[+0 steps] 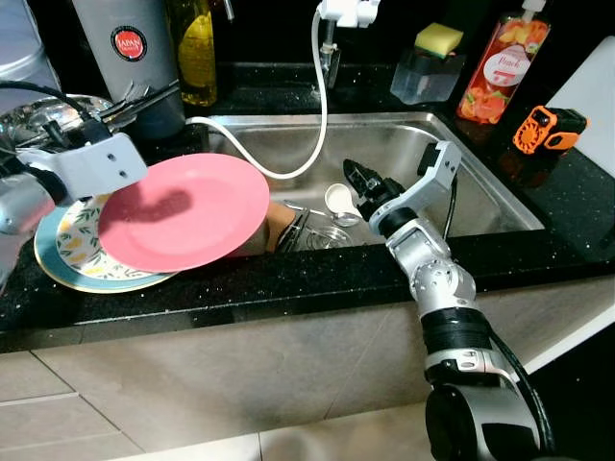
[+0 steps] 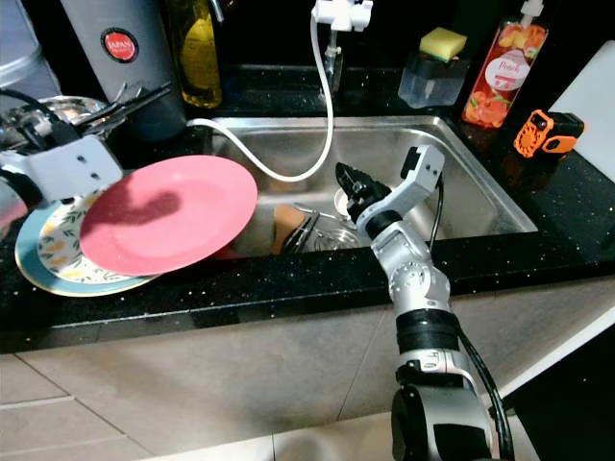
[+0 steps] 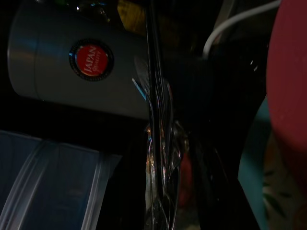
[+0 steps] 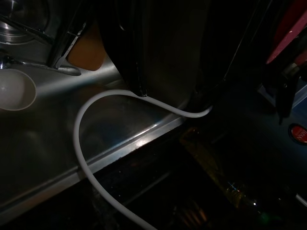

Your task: Kitchen organization

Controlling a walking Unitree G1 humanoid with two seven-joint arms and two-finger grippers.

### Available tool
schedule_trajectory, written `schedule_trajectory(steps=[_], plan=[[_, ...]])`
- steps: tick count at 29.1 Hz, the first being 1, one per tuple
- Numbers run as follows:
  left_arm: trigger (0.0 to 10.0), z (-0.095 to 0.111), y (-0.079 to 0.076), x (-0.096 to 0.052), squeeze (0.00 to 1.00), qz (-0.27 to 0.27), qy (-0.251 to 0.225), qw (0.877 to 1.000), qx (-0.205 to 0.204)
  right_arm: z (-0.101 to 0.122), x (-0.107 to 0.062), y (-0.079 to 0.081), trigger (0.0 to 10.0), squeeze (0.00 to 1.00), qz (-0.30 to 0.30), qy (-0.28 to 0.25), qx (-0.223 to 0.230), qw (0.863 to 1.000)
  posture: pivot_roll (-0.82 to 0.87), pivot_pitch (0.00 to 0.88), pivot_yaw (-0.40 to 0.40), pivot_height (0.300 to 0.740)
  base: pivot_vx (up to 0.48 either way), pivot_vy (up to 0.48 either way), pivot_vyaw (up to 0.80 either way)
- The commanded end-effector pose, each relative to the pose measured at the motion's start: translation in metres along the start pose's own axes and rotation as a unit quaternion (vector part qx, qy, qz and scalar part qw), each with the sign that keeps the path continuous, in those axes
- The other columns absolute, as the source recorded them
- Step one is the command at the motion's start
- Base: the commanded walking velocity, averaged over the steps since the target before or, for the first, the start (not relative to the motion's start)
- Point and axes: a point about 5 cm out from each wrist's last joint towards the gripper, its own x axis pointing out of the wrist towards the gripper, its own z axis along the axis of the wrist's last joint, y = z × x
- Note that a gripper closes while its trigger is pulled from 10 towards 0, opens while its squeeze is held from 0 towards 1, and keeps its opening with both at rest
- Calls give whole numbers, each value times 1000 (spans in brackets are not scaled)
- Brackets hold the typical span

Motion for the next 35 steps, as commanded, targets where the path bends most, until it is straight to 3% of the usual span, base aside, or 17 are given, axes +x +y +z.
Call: schedule_trajectory(steps=[1,5,6,7,8,9,21,23,24,25,26,35], plan=[[10000,-3,-4,5,0,1,3,1000,3,2,-3,-3,10000,0,-7,-3,1,1000,276,0,-67,740,0,0,0],[10000,-11,-3,7,0,6,16,1000,-5,3,-3,-3,10000,0,-7,-4,1,1000,273,0,-71,740,0,0,0],[7686,-14,-4,8,0,8,19,1000,-12,3,-2,-3,10000,0,-7,-4,0,1000,274,0,-76,740,0,0,0],[7686,-14,-4,8,0,8,19,1000,-12,3,-2,-3,10000,0,-7,-4,0,1000,274,0,-76,740,0,0,0],[5294,-16,-5,9,0,8,21,1000,-20,3,-2,-3,10000,0,-7,-3,0,1000,274,0,-76,740,0,0,0],[0,-18,-6,10,0,8,22,999,-23,3,-2,-2,10000,0,-6,-3,0,1000,274,0,-76,740,0,0,0],[0,-17,-6,13,0,11,4,1000,-29,3,-2,-2,10000,0,-5,-3,-1,1000,272,0,-76,740,0,0,0],[0,-8,2,13,0,28,-19,999,-17,3,-2,-2,10000,0,-5,-4,1,1000,273,0,-74,740,0,0,0],[8039,-3,7,13,0,41,-32,999,-12,3,-2,-1,10000,0,-5,-5,1,1000,280,0,-73,740,0,0,0],[8039,-3,7,13,0,41,-32,999,-12,3,-2,-1,10000,0,-5,-5,1,1000,280,0,-73,740,0,0,0],[10000,2,11,13,0,50,-43,998,-7,2,-1,-1,10000,0,-5,-5,2,1000,280,0,-73,740,0,0,0],[10000,19,17,10,0,65,-83,994,2,2,1,1,10000,0,-2,-4,4,1000,290,0,-75,740,0,0,0]])
